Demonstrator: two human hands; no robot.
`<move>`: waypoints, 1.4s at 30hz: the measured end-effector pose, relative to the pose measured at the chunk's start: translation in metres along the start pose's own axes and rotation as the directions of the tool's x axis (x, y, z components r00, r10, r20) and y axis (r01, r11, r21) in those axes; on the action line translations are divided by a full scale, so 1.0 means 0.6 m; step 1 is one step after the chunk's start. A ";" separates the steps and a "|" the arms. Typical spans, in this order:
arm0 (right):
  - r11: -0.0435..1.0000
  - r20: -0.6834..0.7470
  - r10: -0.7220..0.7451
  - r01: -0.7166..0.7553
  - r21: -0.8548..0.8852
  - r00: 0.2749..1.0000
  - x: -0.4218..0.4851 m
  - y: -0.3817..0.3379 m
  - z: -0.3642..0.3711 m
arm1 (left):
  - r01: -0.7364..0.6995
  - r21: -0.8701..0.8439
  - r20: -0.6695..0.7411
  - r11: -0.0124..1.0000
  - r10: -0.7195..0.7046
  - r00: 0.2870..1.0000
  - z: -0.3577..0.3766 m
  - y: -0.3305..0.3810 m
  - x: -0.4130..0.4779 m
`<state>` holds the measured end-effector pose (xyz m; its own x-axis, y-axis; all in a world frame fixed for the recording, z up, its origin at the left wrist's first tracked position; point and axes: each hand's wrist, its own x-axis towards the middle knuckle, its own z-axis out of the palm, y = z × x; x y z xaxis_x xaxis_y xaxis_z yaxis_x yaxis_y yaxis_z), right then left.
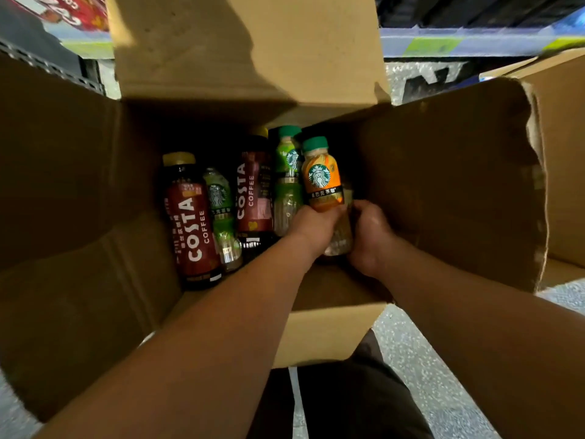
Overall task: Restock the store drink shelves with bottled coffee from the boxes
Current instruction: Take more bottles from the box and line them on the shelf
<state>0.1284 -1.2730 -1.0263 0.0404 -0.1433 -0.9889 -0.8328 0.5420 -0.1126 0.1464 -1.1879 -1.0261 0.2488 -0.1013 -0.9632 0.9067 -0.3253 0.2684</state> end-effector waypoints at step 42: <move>0.918 0.482 -0.322 0.392 -0.051 0.815 -0.469 -0.084 0.022 | -0.231 -0.329 0.068 0.916 0.267 0.961 -0.144 0.131 -0.426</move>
<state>0.1665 -1.2490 -0.7436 0.5668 0.1079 -0.8167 -0.7769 0.3997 -0.4864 0.1837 -1.1064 -0.7597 0.4579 -0.2477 -0.8538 0.8849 0.0353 0.4643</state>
